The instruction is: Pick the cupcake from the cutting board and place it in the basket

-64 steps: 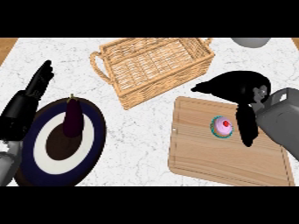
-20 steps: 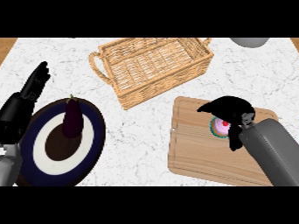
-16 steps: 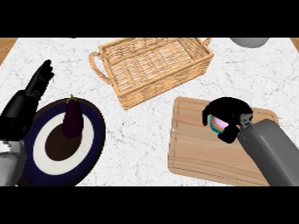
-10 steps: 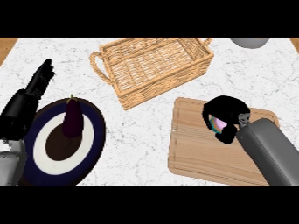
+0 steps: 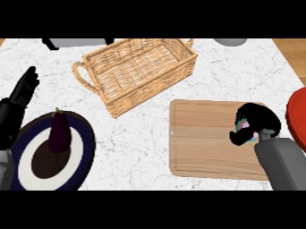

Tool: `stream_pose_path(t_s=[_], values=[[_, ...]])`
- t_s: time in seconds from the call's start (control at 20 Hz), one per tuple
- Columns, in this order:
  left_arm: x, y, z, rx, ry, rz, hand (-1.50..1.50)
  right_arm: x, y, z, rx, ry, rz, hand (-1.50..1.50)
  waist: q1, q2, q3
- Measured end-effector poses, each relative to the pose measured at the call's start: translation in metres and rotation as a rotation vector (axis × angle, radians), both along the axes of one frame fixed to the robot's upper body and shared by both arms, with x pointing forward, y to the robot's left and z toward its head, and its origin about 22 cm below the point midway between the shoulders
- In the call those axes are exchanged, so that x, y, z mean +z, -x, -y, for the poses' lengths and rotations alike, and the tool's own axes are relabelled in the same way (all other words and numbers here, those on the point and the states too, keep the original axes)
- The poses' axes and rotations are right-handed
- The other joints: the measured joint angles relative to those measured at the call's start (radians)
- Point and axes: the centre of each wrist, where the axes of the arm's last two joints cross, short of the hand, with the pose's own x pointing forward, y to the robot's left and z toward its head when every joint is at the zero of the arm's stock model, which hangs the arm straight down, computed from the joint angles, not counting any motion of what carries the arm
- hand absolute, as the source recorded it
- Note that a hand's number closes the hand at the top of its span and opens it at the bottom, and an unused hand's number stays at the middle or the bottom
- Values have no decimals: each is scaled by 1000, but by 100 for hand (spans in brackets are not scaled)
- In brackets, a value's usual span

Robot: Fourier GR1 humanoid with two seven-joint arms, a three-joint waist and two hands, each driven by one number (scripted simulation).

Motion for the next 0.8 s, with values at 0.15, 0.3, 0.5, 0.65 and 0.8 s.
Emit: stream_pose_path(t_s=[0.15,0.3,0.5,0.65,0.8], values=[[-2,3,-1,11,0,2,0,-5,11,-5,-247,57,73,150,-3,-2,-2],[-1,2,0,5,0,2,0,6,18,-21,-439,121,181,150,4,1,-1],[0,2,4,-14,3,3,0,44,23,-49,-590,145,444,150,24,5,1],[-1,2,8,-30,2,7,0,89,28,-73,-615,87,689,150,43,7,2],[-2,0,12,-49,7,11,0,133,39,-97,-583,2,903,150,63,13,3]])
